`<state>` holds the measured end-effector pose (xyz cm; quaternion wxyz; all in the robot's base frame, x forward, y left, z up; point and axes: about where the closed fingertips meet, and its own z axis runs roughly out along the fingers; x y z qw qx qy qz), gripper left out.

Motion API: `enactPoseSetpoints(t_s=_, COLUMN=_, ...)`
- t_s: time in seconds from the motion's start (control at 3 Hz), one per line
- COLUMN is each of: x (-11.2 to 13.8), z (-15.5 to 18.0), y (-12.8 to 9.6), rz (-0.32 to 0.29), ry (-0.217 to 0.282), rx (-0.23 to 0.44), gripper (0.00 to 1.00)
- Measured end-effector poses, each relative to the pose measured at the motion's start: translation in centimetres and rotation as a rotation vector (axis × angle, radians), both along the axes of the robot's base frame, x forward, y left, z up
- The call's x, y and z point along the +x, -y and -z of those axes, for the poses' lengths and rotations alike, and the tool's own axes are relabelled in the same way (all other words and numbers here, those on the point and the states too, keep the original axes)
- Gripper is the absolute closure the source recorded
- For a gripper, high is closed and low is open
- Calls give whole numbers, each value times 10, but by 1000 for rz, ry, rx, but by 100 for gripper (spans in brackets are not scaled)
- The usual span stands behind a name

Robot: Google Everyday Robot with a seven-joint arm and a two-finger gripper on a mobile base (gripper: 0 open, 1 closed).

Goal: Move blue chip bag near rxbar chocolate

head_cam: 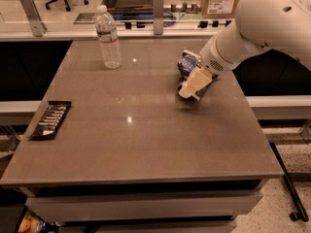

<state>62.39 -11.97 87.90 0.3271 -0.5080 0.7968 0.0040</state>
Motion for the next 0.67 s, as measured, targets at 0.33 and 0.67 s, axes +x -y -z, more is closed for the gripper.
enactPoseSetpoints(t_s=0.33, x=0, z=0, y=-1, rz=-2, ry=1, rx=-1, gripper=41)
enactPoseSetpoints(t_s=0.67, x=-1, z=-1, y=-2, rz=-3, ry=1, rx=-2, gripper=64)
